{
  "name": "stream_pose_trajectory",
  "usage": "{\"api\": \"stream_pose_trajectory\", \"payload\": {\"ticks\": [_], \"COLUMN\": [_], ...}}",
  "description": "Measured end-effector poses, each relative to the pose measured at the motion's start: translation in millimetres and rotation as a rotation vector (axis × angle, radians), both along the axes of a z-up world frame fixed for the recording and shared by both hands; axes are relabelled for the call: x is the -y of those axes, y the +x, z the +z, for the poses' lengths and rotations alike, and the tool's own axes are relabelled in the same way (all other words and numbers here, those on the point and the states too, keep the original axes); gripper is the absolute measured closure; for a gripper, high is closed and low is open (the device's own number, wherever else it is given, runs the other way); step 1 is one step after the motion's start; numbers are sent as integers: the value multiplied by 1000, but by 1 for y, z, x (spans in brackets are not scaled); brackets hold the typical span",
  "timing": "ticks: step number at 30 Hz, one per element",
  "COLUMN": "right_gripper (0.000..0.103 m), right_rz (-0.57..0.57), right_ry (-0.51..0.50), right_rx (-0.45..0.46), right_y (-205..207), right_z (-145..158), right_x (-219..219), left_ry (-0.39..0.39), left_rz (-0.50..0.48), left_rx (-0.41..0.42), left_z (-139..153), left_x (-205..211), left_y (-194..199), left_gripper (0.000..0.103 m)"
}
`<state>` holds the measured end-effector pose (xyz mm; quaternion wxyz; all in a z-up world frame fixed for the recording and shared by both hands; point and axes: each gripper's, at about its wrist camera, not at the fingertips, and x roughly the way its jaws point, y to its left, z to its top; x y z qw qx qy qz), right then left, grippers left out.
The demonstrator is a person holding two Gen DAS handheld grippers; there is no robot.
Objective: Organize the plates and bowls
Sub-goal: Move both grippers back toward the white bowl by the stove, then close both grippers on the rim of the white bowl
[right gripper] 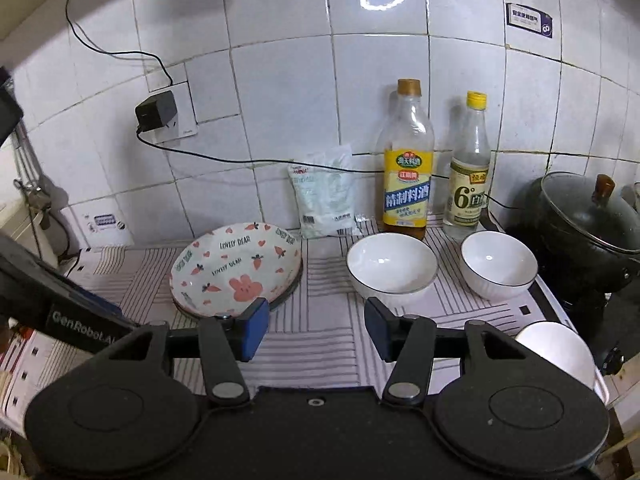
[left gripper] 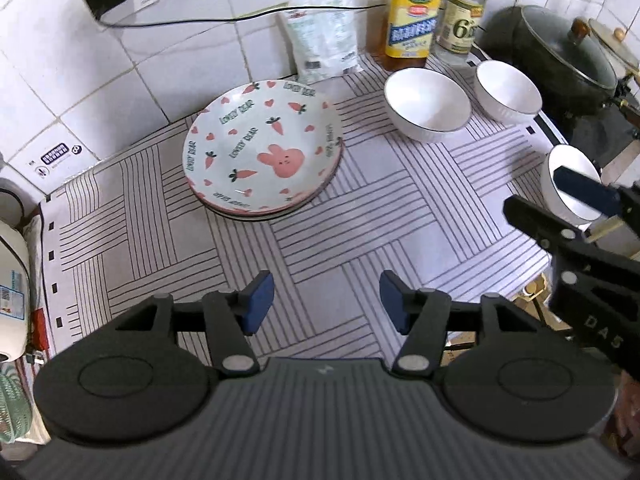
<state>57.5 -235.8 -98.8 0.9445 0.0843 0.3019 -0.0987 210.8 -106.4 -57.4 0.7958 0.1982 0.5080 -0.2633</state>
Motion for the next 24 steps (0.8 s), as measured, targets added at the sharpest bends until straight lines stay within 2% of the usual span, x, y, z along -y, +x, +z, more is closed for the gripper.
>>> {"api": "stream_pose_trajectory", "payload": {"ticks": [6, 12, 14, 15, 16, 17, 20, 24], "right_gripper": [33, 30, 28, 24, 14, 10, 8, 4], "right_rz": [37, 47, 56, 56, 54, 52, 51, 36], "right_ry": [-30, -81, -75, -74, -75, -79, -100, -117], "right_rx": [17, 16, 28, 32, 36, 41, 65, 40], "right_y": [-35, -67, -77, -81, -85, -89, -98, -101], "right_z": [3, -3, -6, -8, -10, -13, -23, -47], "right_x": [46, 98, 113, 120, 127, 133, 147, 162], "left_ry": [8, 15, 16, 20, 22, 22, 28, 46], "left_rz": [33, 64, 72, 75, 77, 78, 82, 82], "left_rx": [4, 28, 27, 26, 27, 28, 27, 12], "left_z": [5, 6, 5, 3, 1, -1, -9, -27], "left_x": [36, 78, 91, 97, 103, 110, 129, 155], "left_y": [-30, -55, -62, -65, -69, -72, -79, -83], "left_gripper": [30, 18, 17, 15, 13, 12, 9, 8]}}
